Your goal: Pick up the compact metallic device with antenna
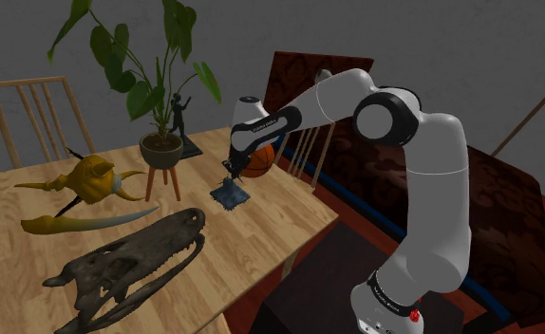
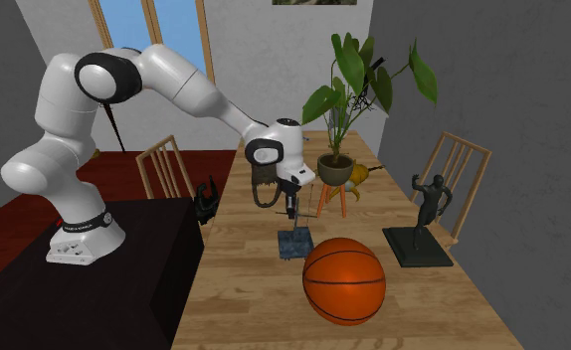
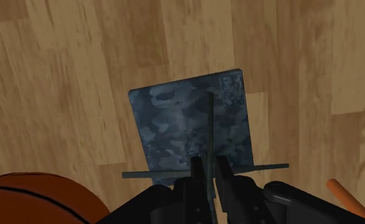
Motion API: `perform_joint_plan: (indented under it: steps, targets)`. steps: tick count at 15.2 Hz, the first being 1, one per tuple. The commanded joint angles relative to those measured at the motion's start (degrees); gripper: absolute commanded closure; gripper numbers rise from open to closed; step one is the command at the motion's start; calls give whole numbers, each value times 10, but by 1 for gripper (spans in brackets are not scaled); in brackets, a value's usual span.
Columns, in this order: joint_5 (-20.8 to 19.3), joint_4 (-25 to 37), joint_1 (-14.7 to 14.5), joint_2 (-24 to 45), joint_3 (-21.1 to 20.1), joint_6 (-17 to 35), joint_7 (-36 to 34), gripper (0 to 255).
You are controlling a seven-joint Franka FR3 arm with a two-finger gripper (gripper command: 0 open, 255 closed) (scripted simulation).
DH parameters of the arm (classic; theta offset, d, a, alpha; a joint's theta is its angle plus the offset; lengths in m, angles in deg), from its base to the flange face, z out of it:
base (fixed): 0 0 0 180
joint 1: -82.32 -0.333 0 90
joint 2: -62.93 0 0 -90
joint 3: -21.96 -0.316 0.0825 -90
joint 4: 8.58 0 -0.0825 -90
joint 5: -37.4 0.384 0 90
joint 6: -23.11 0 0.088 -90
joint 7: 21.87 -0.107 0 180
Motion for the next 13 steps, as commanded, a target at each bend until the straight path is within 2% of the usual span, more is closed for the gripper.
perform_joint_plan:
  steps: [1, 13]
  targets:
    - [1, 0, 0, -11, 0, -10, 1, 255]
    - [3, 10, 1, -58, -2, -68, 4, 255]
